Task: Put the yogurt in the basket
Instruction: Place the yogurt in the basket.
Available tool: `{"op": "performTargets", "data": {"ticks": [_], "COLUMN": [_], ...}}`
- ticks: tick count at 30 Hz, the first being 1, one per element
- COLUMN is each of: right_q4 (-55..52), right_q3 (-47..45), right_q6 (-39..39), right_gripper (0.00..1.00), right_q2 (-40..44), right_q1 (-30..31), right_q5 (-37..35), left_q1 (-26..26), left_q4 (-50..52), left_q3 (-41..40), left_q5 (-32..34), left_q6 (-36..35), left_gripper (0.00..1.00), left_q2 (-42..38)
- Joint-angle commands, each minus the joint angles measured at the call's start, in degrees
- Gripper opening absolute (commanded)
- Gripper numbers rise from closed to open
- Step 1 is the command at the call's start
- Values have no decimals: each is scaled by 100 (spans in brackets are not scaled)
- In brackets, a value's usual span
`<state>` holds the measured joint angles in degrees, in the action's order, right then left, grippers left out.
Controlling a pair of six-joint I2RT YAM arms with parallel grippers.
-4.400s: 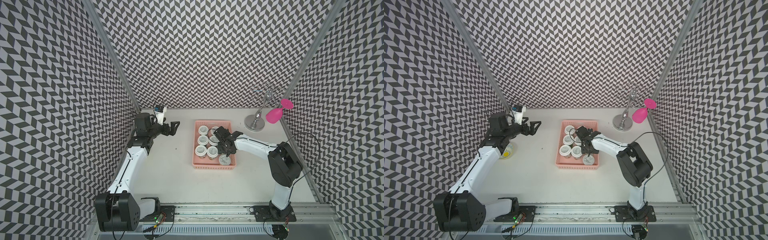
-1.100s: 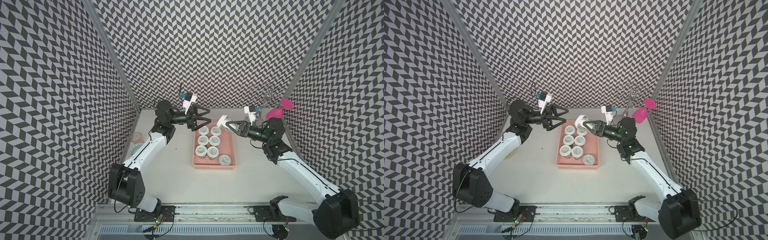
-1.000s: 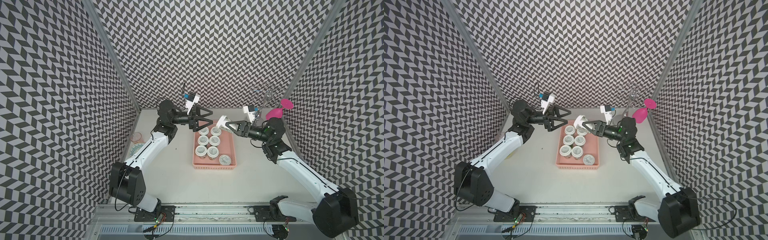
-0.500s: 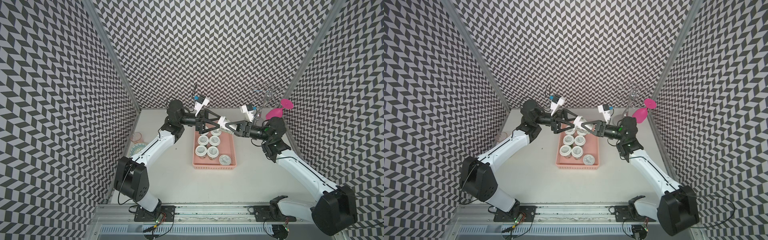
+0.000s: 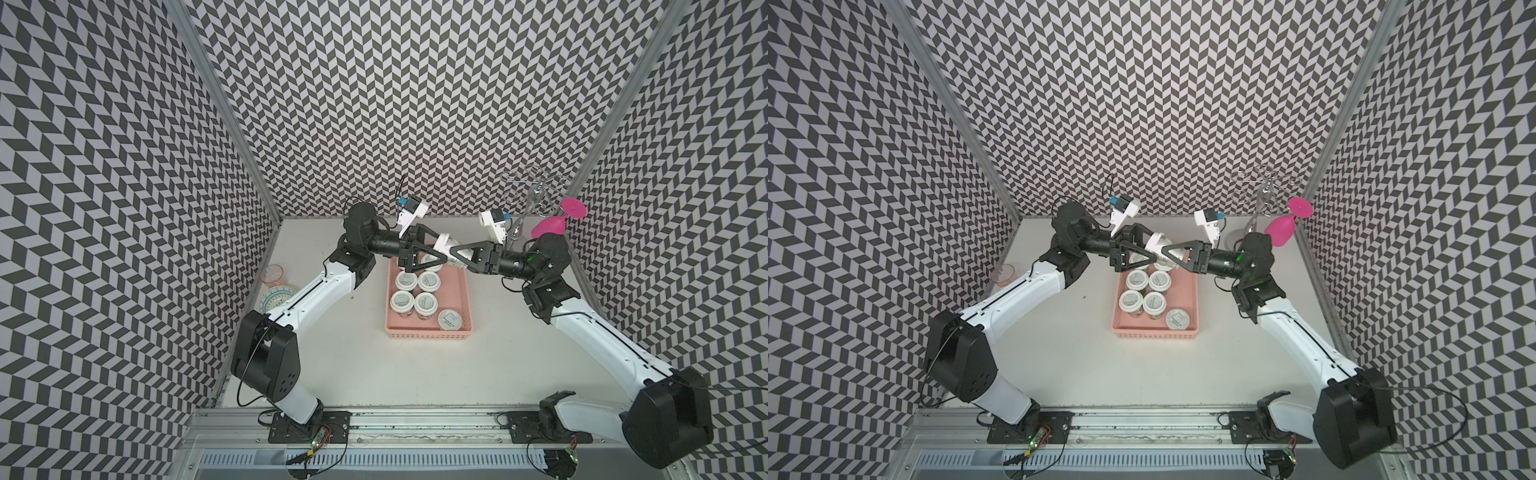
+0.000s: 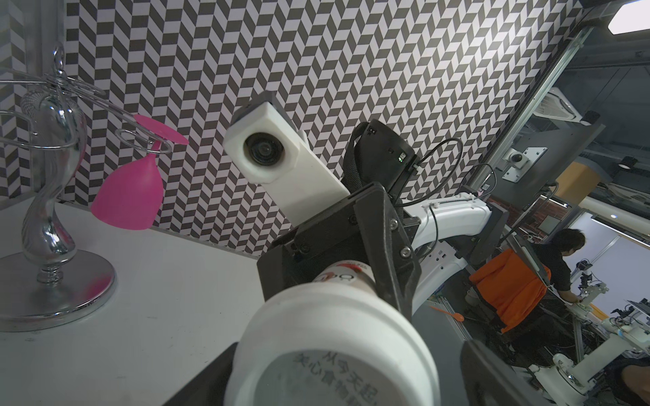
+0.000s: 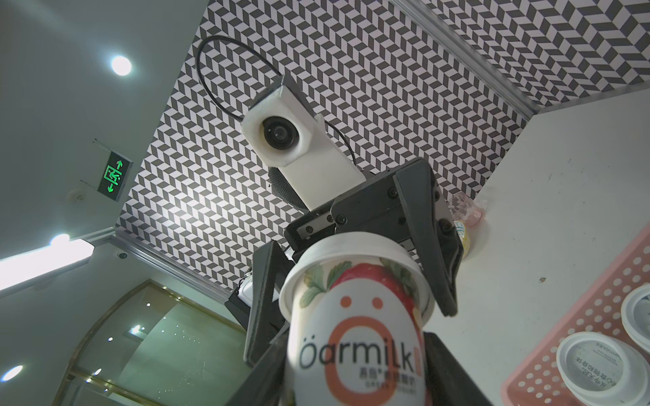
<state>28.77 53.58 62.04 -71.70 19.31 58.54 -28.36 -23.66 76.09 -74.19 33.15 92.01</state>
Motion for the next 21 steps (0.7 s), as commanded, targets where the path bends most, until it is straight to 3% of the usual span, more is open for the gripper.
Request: {"op": "performTargets", "data": {"ticks": [1, 21], "right_q4": [264, 209], "right_q3": [161, 154], "right_q6": [-25, -62], "right_gripper": [58, 64], "right_q2": [-36, -46], "right_q1": [3, -5], "right_q5": [1, -51], "left_q1": [-40, -38], "left_q4": [53, 49], "left_q3": [204, 213], "left_q5": [-9, -16], "left_q6": [-23, 52], "left_gripper": [92, 70], "left_q2": [42, 36]}}
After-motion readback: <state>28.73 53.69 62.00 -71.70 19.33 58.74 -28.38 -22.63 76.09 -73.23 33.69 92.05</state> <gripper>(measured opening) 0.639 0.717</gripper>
